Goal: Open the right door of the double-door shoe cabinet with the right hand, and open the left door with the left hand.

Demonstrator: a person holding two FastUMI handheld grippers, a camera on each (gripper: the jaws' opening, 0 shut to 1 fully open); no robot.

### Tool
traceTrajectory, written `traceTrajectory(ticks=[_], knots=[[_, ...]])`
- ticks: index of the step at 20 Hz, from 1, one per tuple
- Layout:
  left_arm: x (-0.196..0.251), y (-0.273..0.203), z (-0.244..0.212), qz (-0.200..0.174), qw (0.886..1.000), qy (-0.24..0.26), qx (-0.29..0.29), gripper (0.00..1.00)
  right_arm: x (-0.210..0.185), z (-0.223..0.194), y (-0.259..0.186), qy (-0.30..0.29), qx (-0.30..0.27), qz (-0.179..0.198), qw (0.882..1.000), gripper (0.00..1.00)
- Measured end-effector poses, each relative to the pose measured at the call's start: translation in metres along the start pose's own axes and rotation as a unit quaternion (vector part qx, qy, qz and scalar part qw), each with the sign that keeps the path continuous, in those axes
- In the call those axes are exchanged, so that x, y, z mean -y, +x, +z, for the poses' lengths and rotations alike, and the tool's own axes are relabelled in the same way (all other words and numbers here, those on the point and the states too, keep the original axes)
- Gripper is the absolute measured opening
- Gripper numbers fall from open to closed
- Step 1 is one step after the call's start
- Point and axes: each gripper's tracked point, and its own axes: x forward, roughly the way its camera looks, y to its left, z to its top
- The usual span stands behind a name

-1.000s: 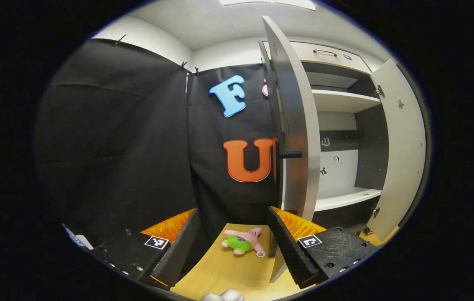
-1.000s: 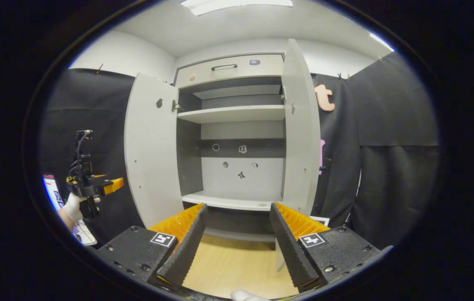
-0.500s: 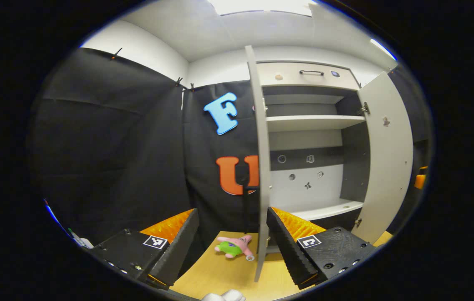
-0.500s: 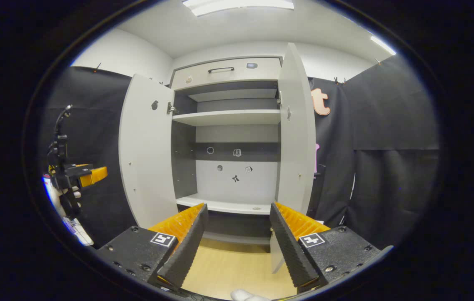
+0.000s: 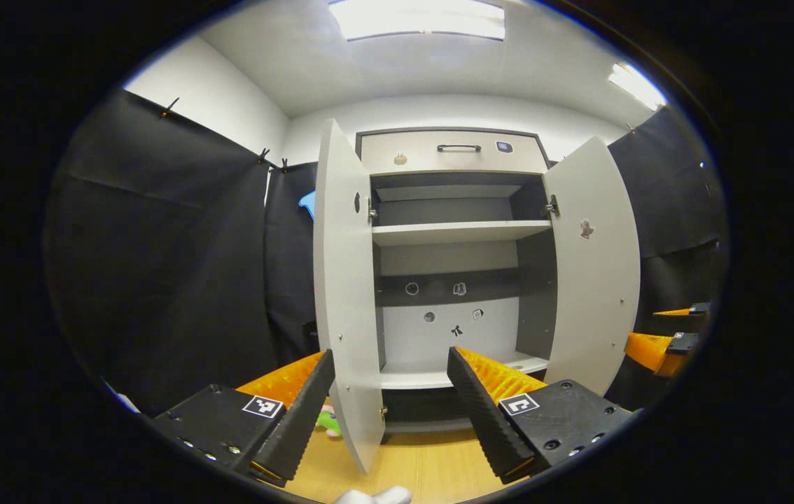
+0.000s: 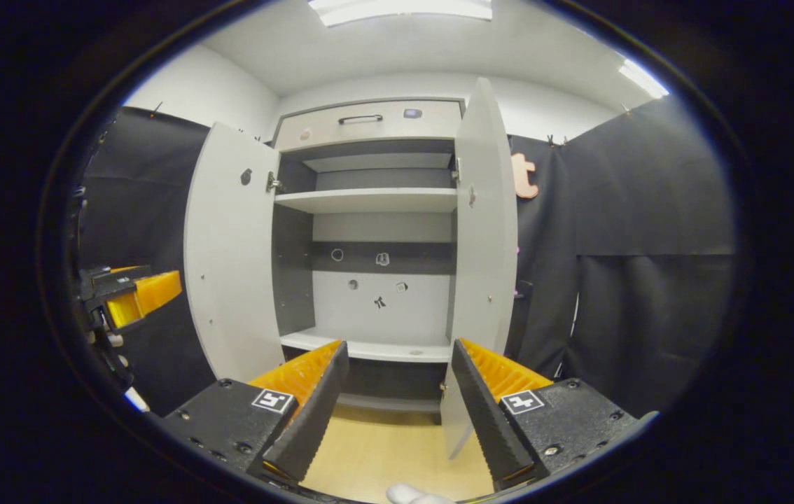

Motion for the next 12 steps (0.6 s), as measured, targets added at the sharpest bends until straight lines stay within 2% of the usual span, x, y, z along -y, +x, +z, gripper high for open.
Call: traceTrajectory(ticks=[3, 12], knots=[[0.020, -0.008, -0.010, -0.017, 1.000, 0.002, -0.015, 0.96, -0.001, -0.002, 0.000, 0.002, -0.003, 0.003, 1.000, 0.93], [0.016, -0.015, -0.018, 0.001, 1.000, 0.020, -0.022, 0.96, 0.003, -0.009, 0.000, 0.013, -0.012, -0.004, 1.000, 0.93]])
